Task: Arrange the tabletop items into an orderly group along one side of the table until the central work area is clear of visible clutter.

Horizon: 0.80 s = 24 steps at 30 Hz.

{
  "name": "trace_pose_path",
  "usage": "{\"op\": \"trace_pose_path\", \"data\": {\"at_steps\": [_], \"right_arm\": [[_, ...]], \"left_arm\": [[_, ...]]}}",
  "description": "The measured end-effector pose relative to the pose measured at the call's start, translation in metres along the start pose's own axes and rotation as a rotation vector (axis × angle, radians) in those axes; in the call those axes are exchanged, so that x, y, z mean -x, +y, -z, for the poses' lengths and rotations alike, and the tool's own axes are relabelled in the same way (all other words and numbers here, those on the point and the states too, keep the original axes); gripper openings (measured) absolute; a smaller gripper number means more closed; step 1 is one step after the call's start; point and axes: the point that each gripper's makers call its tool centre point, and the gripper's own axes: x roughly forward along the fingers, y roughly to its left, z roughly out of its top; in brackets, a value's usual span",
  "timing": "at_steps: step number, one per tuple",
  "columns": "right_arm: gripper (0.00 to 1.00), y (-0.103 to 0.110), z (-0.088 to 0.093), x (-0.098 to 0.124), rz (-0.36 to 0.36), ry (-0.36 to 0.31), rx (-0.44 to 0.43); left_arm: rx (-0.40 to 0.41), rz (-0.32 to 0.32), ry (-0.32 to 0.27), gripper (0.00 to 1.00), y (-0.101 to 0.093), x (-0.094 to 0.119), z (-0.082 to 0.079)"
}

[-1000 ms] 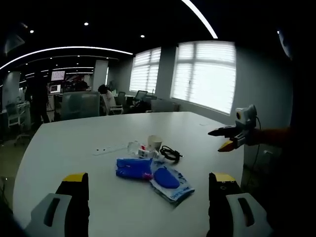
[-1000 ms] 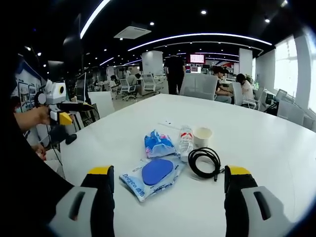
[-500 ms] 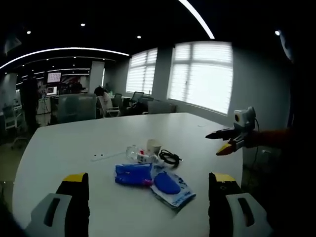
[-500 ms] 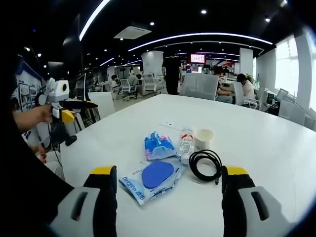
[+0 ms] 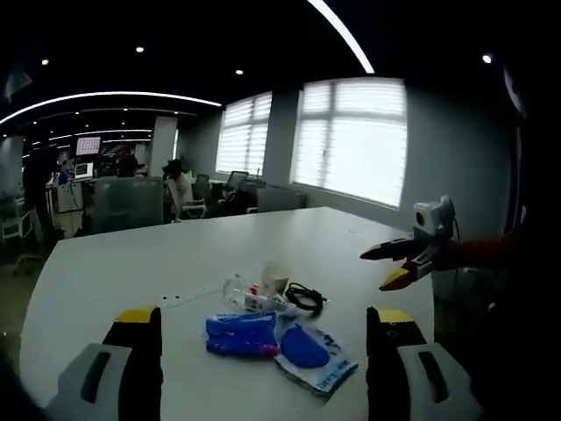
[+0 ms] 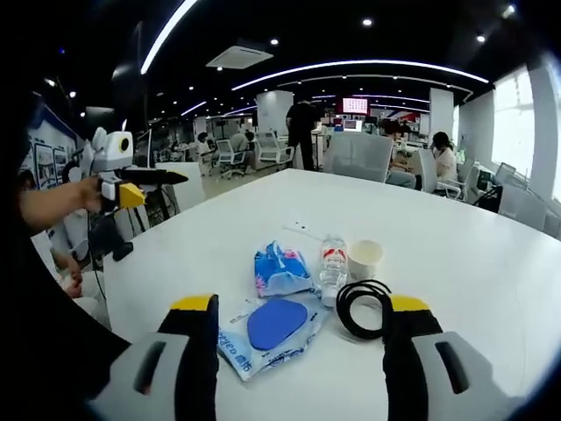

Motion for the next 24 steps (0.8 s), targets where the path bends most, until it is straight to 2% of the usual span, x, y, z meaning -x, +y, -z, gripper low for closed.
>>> {"op": "trace_pose_path", "data": {"at_steps": [11,17,22,24], "right_arm": [[0.62,0.001,-0.005,-0.005,-0.004,0.001,-0.001],[0.54,0.001,-0.009,-0.010,-0.006,0.003,-0.001],[0.52,0.000,-0.012,-0.015,-0.013,0.001,-0.006],[0.50,-0.001,-0.014,-0.020,-0.015,0.003,0.001]], "left_arm": [[0.004,0.016,-0.001,0.92,0.005,-0.004,-0.003],[-0.007,0.037,-0.010,0.90,0.009,-0.014,-0.015],[-0.011,0.045,-0.009,0.88,0.010,-0.018,-0.017],[-0.010,0.052,-0.016,0.88,0.013,-0.024,-0.022]]}}
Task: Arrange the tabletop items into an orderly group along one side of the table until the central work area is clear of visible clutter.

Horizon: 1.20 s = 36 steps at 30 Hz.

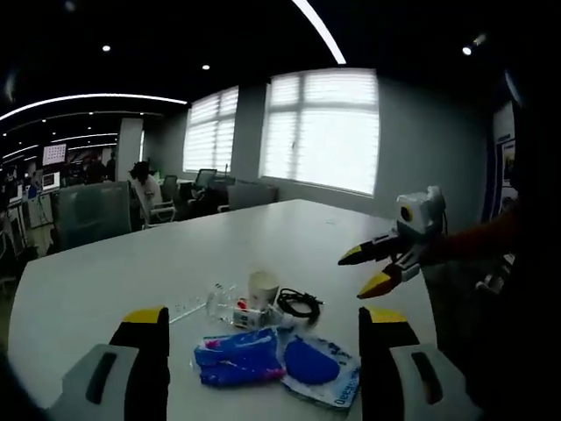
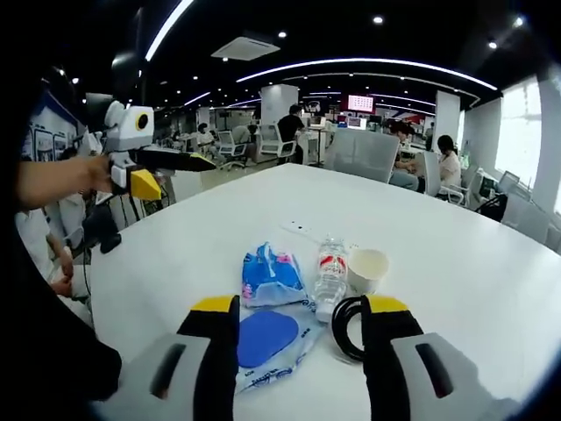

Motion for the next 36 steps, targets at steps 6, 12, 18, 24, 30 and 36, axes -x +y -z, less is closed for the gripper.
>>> {"op": "trace_pose_path", "data": {"at_steps": [6,12,18,24,30,36], "right_arm": [[0.47,-0.001,-0.012,-0.013,-0.002,-0.008,0.008],[0.42,-0.007,-0.016,-0.027,-0.007,-0.008,0.023],[0.42,-0.013,-0.016,-0.035,0.002,-0.005,0.037],[0.38,-0.017,-0.021,-0.053,0.014,-0.003,0.055],[0.36,-0.013,-0.019,-0.068,-0.002,0.021,0.068],[0.34,-0.011,0.005,-0.108,0.031,0.082,0.018]], "left_arm": [[-0.012,0.015,-0.016,0.90,0.007,-0.016,-0.015],[-0.026,0.043,-0.039,0.90,0.018,-0.039,-0.029],[-0.038,0.068,-0.026,0.87,0.021,-0.051,-0.029],[-0.078,0.131,-0.018,0.85,0.022,-0.079,-0.034],[-0.106,0.191,-0.007,0.85,0.023,-0.101,-0.034],[-0.173,0.351,0.043,0.83,0.027,-0.158,-0.019]]}}
